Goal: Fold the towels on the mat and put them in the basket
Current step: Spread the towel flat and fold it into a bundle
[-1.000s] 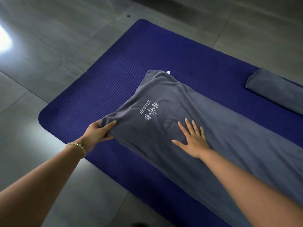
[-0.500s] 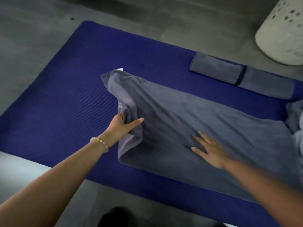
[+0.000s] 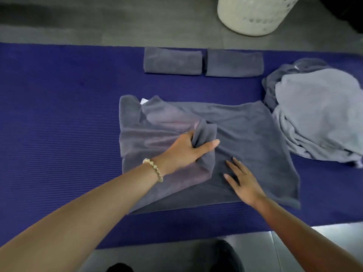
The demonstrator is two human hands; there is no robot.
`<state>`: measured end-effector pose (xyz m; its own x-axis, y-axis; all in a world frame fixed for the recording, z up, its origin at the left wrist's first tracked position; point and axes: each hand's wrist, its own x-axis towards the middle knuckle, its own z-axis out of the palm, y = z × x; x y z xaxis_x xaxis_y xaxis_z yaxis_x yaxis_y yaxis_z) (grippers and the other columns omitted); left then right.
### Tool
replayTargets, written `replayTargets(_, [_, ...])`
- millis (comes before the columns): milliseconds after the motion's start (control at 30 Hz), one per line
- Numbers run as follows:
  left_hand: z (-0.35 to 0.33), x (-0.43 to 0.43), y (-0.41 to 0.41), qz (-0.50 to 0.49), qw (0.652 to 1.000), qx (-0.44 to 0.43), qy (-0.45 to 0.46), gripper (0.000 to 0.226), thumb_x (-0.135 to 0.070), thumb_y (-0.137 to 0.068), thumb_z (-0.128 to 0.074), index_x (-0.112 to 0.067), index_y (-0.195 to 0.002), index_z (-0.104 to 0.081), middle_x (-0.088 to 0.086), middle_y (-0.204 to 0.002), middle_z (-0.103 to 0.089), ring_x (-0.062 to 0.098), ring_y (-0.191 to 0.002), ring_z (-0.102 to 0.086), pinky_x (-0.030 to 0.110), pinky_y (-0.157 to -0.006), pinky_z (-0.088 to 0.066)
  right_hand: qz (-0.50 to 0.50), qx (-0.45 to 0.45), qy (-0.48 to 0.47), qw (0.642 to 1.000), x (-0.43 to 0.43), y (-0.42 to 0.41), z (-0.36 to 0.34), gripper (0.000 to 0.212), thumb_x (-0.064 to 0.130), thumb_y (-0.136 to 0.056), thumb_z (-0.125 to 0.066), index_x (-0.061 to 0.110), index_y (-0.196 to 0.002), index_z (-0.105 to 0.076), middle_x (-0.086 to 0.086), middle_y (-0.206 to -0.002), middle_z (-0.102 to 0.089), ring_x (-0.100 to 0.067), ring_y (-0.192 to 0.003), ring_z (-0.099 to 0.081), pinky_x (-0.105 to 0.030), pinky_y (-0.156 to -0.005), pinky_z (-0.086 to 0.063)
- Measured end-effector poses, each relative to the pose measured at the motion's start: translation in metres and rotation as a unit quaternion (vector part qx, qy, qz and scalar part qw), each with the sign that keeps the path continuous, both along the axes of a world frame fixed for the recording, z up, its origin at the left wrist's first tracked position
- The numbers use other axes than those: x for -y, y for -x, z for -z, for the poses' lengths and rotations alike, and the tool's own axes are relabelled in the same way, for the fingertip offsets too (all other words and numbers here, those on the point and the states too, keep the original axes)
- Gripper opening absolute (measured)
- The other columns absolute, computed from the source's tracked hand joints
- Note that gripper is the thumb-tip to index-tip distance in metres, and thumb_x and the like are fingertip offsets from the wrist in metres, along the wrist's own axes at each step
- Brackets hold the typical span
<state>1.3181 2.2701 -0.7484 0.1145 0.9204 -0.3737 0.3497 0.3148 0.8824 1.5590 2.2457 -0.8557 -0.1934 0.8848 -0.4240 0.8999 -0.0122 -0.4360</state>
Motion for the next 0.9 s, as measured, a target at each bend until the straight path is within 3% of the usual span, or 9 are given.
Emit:
replayTargets(100, [-0.002, -0.008, -0.045, 0.050, 0.998, 0.013, 0.021, 0.031, -0.049, -0.083, -0.065, -0.024, -0.075, -0.050, -0.013, -0.066, -0.052, -0.001, -0.061, -0.050, 0.005, -0.053, -0.039, 0.071, -0.015, -0.040, 0.997, -0.002, -0.030, -0.002, 0.053, 0.036, -0.096, -0.051, 0.018, -0.145, -0.040, 0.001, -0.155, -0.030, -0.017, -0.144, -0.024, -0.034, -0.119, -0.019])
replayTargets(200, [0.018, -0.009, -0.065, 0.046, 0.998, 0.000, 0.044, 0.034, -0.048, -0.083, -0.067, -0.017, -0.080, -0.054, -0.007, -0.071, -0.057, 0.005, -0.069, -0.055, 0.008, -0.055, -0.040, 0.182, -0.005, -0.082, 0.980, 0.001, -0.065, -0.004, 0.053, 0.033, -0.093, -0.058, 0.013, -0.141, -0.043, -0.005, -0.151, -0.036, -0.022, -0.140, -0.031, -0.038, -0.116, -0.025])
replayTargets(333, [0.041, -0.002, -0.075, 0.025, 0.999, 0.001, 0.039, 0.044, -0.040, -0.084, -0.069, -0.003, -0.106, -0.059, 0.007, -0.098, -0.064, 0.010, -0.083, -0.060, 0.014, -0.059, -0.051, 0.319, 0.032, -0.076, 0.944, 0.008, -0.107, -0.007, 0.068, 0.037, -0.085, -0.068, 0.010, -0.141, -0.039, -0.011, -0.148, -0.037, -0.031, -0.137, -0.032, -0.048, -0.109, -0.029])
replayTargets(400, [0.043, -0.001, -0.079, 0.022, 0.999, 0.016, 0.034, 0.044, -0.035, -0.084, -0.070, 0.000, -0.107, -0.059, 0.006, -0.094, -0.058, 0.007, -0.078, -0.056, 0.022, -0.058, -0.057, 0.384, 0.033, -0.044, 0.922, 0.011, -0.125, -0.006, 0.070, 0.040, -0.082, -0.070, 0.010, -0.139, -0.041, -0.014, -0.143, -0.039, -0.034, -0.133, -0.034, -0.050, -0.105, -0.031])
replayTargets(500, [0.044, -0.003, -0.082, -0.001, 1.000, 0.004, 0.015, 0.049, -0.036, -0.080, -0.075, 0.007, -0.097, -0.057, 0.007, -0.080, -0.052, 0.013, -0.072, -0.054, 0.035, -0.062, -0.059, 0.445, 0.038, 0.003, 0.895, 0.017, -0.144, 0.001, 0.052, 0.045, -0.082, -0.069, 0.009, -0.119, -0.058, -0.017, -0.129, -0.049, -0.038, -0.125, -0.040, -0.051, -0.100, -0.035])
replayTargets(600, [0.044, -0.008, -0.080, -0.024, 1.000, -0.015, -0.005, 0.052, -0.039, -0.077, -0.077, 0.006, -0.093, -0.057, 0.004, -0.075, -0.048, 0.011, -0.069, -0.049, 0.033, -0.063, -0.052, 0.456, -0.046, -0.008, 0.889, 0.021, -0.145, 0.006, 0.022, 0.032, -0.089, -0.064, 0.011, -0.089, -0.059, -0.011, -0.100, -0.060, -0.035, -0.104, -0.055, -0.042, -0.083, -0.048])
replayTargets(667, [0.045, -0.008, -0.076, -0.033, 0.999, -0.016, -0.029, 0.050, -0.039, -0.078, -0.076, 0.006, -0.087, -0.055, 0.004, -0.073, -0.044, 0.009, -0.066, -0.044, 0.023, -0.059, -0.043, 0.429, -0.121, -0.031, 0.895, 0.018, -0.132, -0.002, 0.021, 0.022, -0.093, -0.059, 0.005, -0.083, -0.051, -0.006, -0.080, -0.055, -0.026, -0.081, -0.055, -0.032, -0.063, -0.043])
replayTargets(767, [0.041, -0.009, -0.065, -0.069, 0.997, -0.001, -0.045, 0.044, -0.037, -0.078, -0.076, 0.002, -0.091, -0.061, 0.005, -0.076, -0.054, 0.010, -0.071, -0.051, 0.017, -0.063, -0.046, 0.367, -0.192, -0.079, 0.907, 0.004, -0.103, -0.024, 0.021, 0.020, -0.093, -0.059, 0.003, -0.084, -0.052, -0.003, -0.074, -0.052, -0.013, -0.067, -0.048, -0.027, -0.064, -0.042])
replayTargets(900, [0.033, -0.011, -0.045, -0.119, 0.990, 0.022, -0.071, 0.042, -0.036, -0.075, -0.078, -0.001, -0.094, -0.064, 0.016, -0.090, -0.069, 0.024, -0.083, -0.064, 0.030, -0.078, -0.053, 0.308, -0.302, -0.099, 0.897, -0.025, -0.047, -0.060, 0.015, 0.019, -0.091, -0.064, 0.014, -0.079, -0.055, 0.007, -0.063, -0.055, -0.004, -0.061, -0.048, -0.017, -0.059, -0.042])
